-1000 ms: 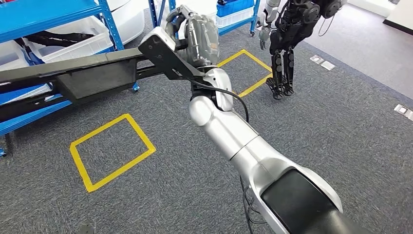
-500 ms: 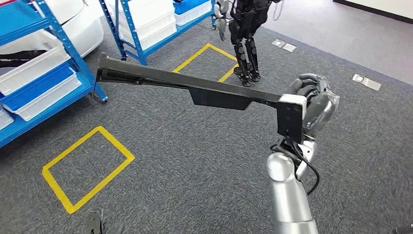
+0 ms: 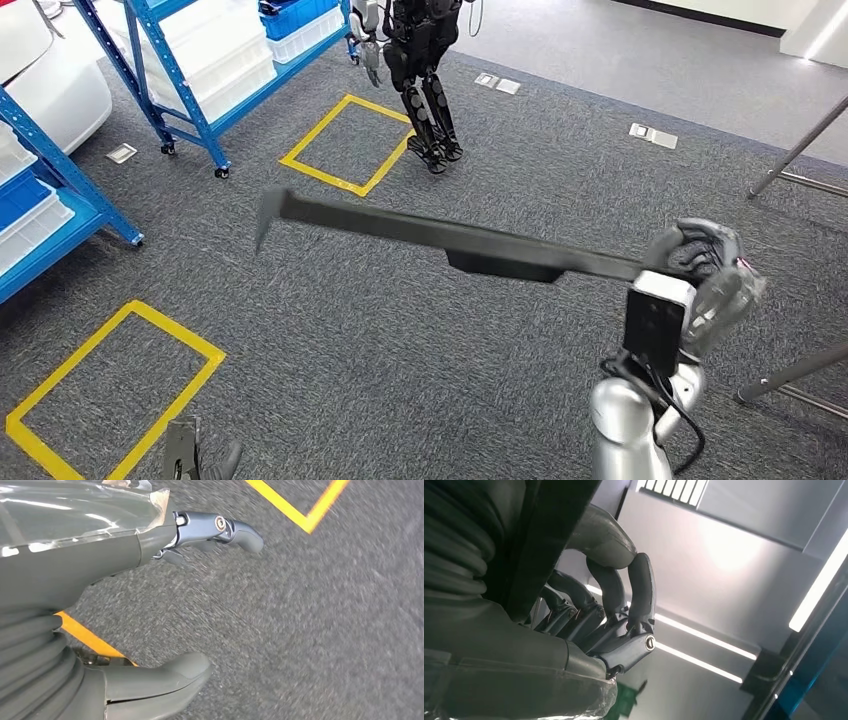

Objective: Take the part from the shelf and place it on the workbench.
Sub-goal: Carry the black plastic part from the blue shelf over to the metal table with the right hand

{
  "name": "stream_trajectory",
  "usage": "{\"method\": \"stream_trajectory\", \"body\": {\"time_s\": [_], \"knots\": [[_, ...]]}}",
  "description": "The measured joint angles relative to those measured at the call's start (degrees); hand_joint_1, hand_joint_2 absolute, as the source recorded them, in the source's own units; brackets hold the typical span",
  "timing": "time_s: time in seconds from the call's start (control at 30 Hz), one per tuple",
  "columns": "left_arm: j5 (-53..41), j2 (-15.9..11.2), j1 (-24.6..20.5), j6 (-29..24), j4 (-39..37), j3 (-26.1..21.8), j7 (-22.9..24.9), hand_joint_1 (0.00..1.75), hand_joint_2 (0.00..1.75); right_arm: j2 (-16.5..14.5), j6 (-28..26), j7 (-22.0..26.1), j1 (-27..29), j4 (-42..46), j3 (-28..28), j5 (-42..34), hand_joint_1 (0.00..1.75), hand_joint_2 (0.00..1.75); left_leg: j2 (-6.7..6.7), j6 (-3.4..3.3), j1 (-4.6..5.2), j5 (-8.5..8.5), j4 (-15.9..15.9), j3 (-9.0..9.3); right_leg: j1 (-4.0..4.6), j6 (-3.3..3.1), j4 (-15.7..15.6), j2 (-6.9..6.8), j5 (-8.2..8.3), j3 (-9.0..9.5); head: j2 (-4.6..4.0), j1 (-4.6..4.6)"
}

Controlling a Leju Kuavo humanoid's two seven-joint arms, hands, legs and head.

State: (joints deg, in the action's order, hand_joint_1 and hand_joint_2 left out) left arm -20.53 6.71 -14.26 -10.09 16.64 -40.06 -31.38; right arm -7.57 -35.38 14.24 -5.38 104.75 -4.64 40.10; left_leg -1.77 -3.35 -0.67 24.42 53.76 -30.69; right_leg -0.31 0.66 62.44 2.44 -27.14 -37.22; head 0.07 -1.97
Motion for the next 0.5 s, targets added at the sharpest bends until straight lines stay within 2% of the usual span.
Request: {"method": "stream_trajectory", "body": {"time_s": [0.03,0.07,0.1,0.13,0.17,0.2,0.23,0.27,0.3,0.37,0.4,0.43,0.5], "knots": [[0.03,0.06,0.0,-0.06,0.01,0.31,0.14,0.0,1.75,0.4,-0.1,1.23,2.03,0.97,0.72,-1.33,1.75,1.75,0.86,-0.05,0.05,0.03,-0.07,0.0,-0.18,0.0,4.03,-1.04,-1.67,-2.13,0.0,0.21],[0.08,0.19,0.01,-0.14,0.01,0.63,0.28,0.0,1.75,0.75,-0.15,2.44,3.98,1.78,1.42,-2.59,1.75,1.75,1.81,0.0,0.08,0.09,-0.05,-0.07,-0.41,0.17,7.61,-1.46,-2.9,-4.06,0.0,0.3],[0.18,0.4,0.0,-0.27,0.01,0.98,0.39,0.0,1.75,1.03,-0.16,3.5,5.69,2.42,2.04,-3.63,1.75,1.75,2.73,0.09,0.1,0.18,-0.01,-0.13,-0.66,0.58,9.53,-1.65,-3.36,-5.1,0.0,0.37],[0.34,0.7,-0.02,-0.47,0.01,1.36,0.42,0.0,1.75,1.25,-0.16,4.48,7.14,2.93,2.57,-4.43,1.75,1.75,3.66,0.25,0.09,0.31,0.08,-0.18,-0.94,1.2,9.11,-1.88,-2.94,-4.85,0.0,0.42],[0.59,1.07,-0.03,-0.73,-0.01,1.74,0.4,0.0,1.75,1.41,-0.16,5.36,8.19,3.29,2.99,-5.01,1.75,1.75,4.58,0.51,0.06,0.51,0.29,-0.19,-1.22,1.95,6.12,-2.44,-1.74,-3.14,0.0,0.49],[0.86,1.37,-0.07,-1.01,-0.01,2.1,0.34,0.0,1.75,1.5,-0.16,6.05,8.86,3.53,3.3,-5.38,1.75,1.75,5.44,0.85,0.07,0.81,0.67,-0.2,-1.45,2.64,1.73,-3.74,-0.38,-0.57,0.0,0.56],[1.13,1.59,-0.12,-1.26,-0.02,2.43,0.24,0.0,1.75,1.55,-0.16,6.55,9.25,3.68,3.48,-5.56,1.75,1.75,6.26,1.3,0.19,1.25,1.14,-0.28,-1.54,3.02,-2.13,-5.25,0.77,1.77,0.0,0.61],[1.4,1.72,-0.18,-1.46,-0.03,2.69,0.11,0.0,1.75,1.57,-0.16,6.88,9.48,3.76,3.59,-5.65,1.75,1.75,6.98,1.73,0.31,1.72,1.62,-0.31,-1.51,2.98,-4.78,-6.29,1.5,3.42,0.0,0.54],[1.62,1.83,-0.25,-1.62,-0.03,2.92,-0.01,0.0,1.75,1.61,-0.16,7.04,9.66,3.82,3.69,-5.67,1.75,1.75,7.64,2.12,0.4,2.11,1.98,-0.23,-1.38,2.62,-5.82,-6.83,1.74,4.1,0.0,0.45],[1.99,2.17,-0.32,-1.77,-0.06,3.45,-0.2,0.0,1.75,1.71,-0.2,7.2,10.02,3.94,4.0,-5.54,1.75,1.75,8.9,2.7,0.28,2.47,2.2,0.06,-1.09,1.6,-5.62,-5.57,1.88,3.87,0.0,0.2],[2.09,2.37,-0.34,-1.79,-0.08,3.73,-0.25,0.0,1.75,1.76,-0.22,7.21,10.2,4.05,4.19,-5.43,1.75,1.75,8.86,2.99,0.05,2.75,2.41,0.12,-1.12,1.2,-5.6,-4.89,1.99,3.73,0.0,0.18],[2.14,2.49,-0.32,-1.78,-0.09,3.93,-0.29,0.0,1.75,1.8,-0.24,7.21,10.31,4.18,4.38,-5.34,1.75,1.75,7.92,3.24,-0.18,3.62,3.27,-0.15,-1.17,0.85,-5.61,-4.22,2.15,3.62,0.0,0.08],[2.23,2.61,-0.16,-1.76,-0.15,4.13,-0.31,0.0,1.75,1.84,-0.25,7.21,10.47,4.39,4.62,-5.14,1.75,1.75,4.49,3.57,-0.46,7.33,8.39,-2.31,-1.22,0.29,-5.66,-2.93,2.47,3.37,0.0,-0.22]]}}
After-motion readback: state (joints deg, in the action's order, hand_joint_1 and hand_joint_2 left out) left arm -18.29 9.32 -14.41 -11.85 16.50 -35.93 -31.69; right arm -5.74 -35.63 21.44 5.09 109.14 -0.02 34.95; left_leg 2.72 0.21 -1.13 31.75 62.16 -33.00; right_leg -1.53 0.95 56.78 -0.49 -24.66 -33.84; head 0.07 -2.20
